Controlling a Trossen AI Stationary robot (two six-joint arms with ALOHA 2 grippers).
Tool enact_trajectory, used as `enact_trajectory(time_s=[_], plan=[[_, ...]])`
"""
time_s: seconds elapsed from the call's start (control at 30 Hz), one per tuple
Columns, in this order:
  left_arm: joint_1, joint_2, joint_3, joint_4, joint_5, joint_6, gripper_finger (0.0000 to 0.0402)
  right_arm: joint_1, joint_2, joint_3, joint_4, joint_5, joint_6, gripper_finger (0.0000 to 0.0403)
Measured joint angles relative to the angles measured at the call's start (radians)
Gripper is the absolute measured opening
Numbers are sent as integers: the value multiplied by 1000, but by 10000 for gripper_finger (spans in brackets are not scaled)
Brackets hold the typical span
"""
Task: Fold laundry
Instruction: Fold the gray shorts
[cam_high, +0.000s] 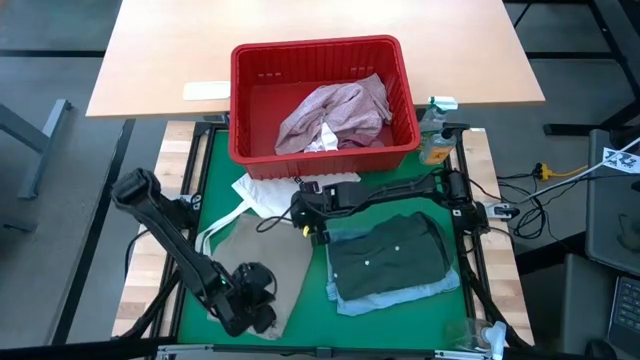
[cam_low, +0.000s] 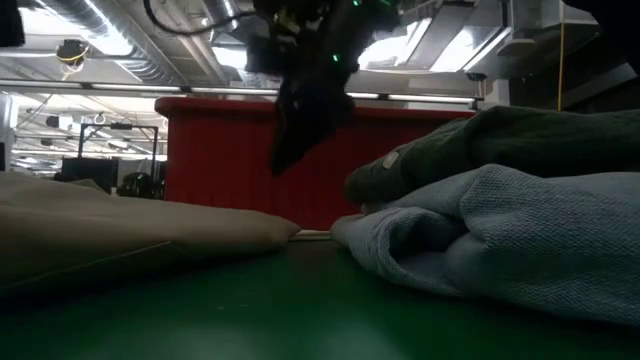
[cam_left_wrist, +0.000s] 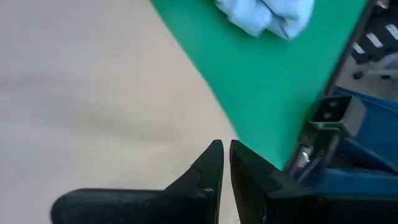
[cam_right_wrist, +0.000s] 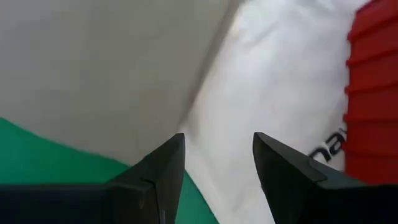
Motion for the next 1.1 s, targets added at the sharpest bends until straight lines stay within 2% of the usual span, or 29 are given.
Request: enact_trajectory(time_s=[0.2, 0.4, 0.57, 0.73, 0.93, 1.1], plan=[[0, -76, 0, -246, -22, -82, 10, 53, 0, 27, 33, -117, 22, 188], [3, -81, -2, -502, -41, -191, 2, 125, 0, 26, 71, -122, 22, 188], [28, -78, -52, -518, -124, -213, 2, 180, 0, 26, 111, -122, 22, 188], [82, -78, -104, -515, -137, -213, 2, 227, 0, 26, 125, -122, 22, 188], [148, -78, -188, -496, -117, -208, 2, 261, 0, 26, 125, -122, 21, 188], [185, -78, -219, -496, -27, -206, 2, 273, 0, 26, 124, -123, 21, 188]])
